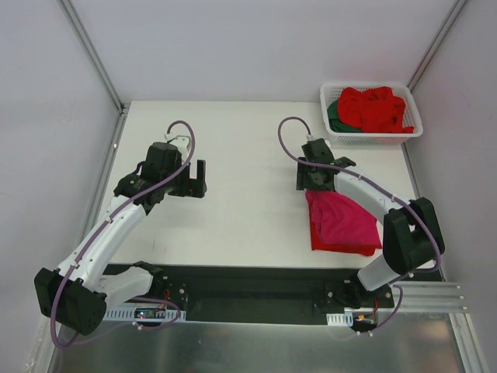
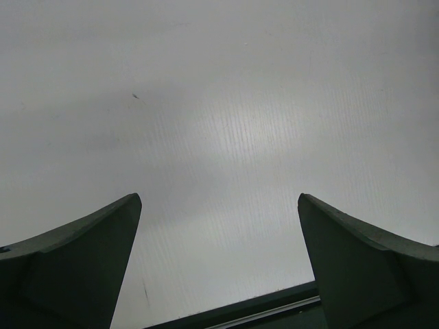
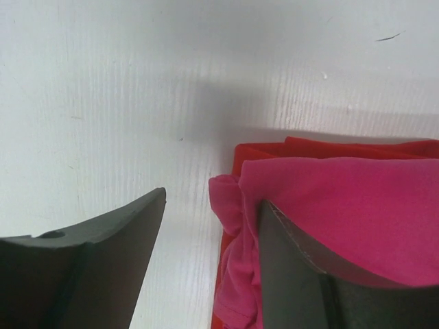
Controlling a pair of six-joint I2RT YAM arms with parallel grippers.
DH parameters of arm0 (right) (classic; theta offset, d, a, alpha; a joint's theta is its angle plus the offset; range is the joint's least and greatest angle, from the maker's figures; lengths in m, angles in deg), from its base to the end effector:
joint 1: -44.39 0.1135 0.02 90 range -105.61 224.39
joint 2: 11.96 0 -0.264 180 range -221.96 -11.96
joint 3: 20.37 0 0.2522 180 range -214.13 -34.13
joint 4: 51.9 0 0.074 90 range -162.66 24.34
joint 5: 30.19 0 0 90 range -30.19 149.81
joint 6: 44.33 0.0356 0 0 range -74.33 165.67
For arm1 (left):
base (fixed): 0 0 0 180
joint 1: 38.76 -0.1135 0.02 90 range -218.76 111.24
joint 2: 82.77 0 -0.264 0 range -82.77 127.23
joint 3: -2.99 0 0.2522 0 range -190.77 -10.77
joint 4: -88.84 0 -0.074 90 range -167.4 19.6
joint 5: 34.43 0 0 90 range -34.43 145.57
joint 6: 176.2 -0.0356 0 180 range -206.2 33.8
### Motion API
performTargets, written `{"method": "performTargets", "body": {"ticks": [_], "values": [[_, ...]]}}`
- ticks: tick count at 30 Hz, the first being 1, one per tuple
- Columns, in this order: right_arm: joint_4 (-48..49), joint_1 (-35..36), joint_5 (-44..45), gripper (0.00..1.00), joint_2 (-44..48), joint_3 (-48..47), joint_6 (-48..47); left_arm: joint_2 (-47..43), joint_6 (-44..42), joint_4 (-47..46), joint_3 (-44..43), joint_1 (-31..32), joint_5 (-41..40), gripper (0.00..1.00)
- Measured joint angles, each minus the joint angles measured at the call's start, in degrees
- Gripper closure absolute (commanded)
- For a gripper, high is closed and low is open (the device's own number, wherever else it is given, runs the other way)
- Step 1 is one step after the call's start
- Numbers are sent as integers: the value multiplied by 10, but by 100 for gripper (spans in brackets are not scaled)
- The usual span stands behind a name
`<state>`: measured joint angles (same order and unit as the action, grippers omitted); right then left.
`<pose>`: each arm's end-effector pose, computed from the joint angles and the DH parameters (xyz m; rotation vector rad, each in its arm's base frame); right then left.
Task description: Fold and stack the t-shirts
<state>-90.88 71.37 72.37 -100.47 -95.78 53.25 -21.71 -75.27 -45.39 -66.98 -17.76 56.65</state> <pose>0.2937 0.1408 0.2345 -0.3212 2.4285 -0.0074 0.2136 -0.0827 0.3179 0.2065 2.2242 -0.3275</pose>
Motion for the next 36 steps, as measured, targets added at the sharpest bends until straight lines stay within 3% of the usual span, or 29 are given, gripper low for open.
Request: {"method": "performTargets", "body": {"ticks": [4, 7, 8, 10, 16, 24, 29, 36], "values": [[-1, 13, 0, 36, -16, 0, 10, 0, 0, 0, 3, 0, 0, 1], [-4, 25, 1, 23, -27, 0, 17, 0, 0, 0, 6, 0, 0, 1], [-7, 28, 2, 10, -28, 0, 19, 0, 0, 0, 7, 0, 0, 1], [-13, 37, 12, 2, -27, 0, 21, 0, 0, 0, 7, 0, 0, 1], [-49, 56, 42, 4, 28, 0, 25, 1, 0, 0, 6, 0, 12, 1], [-124, 58, 113, 4, 282, 5, 28, 56, 7, 7, -75, 43, 51, 1], [-205, 58, 159, 4, 374, 16, 38, 150, 27, 0, -170, 95, 61, 1], [-282, 58, 155, 4, 477, 60, 51, 351, 53, -7, -280, 175, 89, 1]]}}
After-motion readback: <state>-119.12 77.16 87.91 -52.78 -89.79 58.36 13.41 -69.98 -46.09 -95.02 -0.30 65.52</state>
